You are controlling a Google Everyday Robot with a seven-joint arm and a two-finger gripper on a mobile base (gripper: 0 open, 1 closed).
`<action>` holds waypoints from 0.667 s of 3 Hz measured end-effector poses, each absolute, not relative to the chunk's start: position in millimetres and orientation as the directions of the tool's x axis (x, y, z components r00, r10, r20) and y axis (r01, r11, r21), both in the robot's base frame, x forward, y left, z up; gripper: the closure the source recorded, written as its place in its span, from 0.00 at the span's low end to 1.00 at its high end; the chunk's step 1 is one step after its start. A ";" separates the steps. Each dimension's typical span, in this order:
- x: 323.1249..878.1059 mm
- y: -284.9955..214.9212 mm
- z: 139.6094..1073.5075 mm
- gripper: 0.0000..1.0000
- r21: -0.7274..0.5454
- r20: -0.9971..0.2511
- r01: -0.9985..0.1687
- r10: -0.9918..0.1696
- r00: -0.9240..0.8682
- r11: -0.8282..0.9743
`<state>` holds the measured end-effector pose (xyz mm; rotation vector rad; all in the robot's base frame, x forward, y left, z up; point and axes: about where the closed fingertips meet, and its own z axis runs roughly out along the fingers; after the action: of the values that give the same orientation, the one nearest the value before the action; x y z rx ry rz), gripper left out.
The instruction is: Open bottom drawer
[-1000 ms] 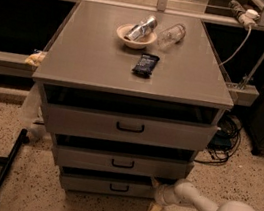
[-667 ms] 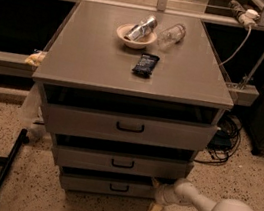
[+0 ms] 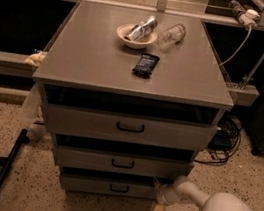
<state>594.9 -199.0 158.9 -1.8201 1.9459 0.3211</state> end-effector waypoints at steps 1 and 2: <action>580.7 -204.6 162.3 0.00 -0.068 -0.456 -0.993 -0.888 -0.056 0.098; 557.8 -209.3 170.5 0.00 -0.002 -0.446 -0.996 -0.892 -0.079 0.089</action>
Offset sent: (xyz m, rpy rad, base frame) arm -0.0637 -0.0192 0.0265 -0.0351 0.2145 0.0201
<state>557.8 -209.3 170.5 -1.8681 2.0408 0.4374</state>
